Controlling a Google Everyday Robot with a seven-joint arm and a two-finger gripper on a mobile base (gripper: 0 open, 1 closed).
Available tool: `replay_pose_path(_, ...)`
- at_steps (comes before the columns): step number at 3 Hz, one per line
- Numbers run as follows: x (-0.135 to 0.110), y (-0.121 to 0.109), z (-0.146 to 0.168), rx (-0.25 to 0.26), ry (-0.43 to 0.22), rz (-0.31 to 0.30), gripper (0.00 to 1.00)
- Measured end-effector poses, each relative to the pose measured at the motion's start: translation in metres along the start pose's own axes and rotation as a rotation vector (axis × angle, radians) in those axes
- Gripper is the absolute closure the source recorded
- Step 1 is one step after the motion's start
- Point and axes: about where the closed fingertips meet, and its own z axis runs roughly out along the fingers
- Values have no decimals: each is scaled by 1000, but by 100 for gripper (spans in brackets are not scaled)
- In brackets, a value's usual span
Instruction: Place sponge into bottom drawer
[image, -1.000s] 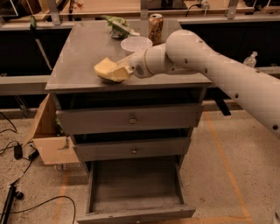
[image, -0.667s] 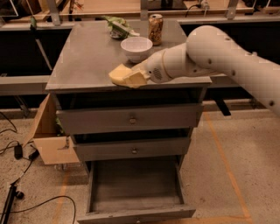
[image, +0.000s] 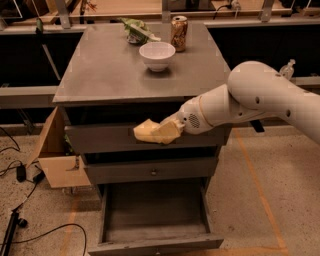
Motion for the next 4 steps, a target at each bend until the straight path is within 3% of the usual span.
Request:
replay_pose_path(1,44,11,34,-92,35,92,100)
replay_pose_path(2,99,-4,95,-177,47,199,100)
replay_pose_path(3,149,-17,127,-201,62,296,100)
replay_pose_path(4,155,-17,133,-211,65,308,100)
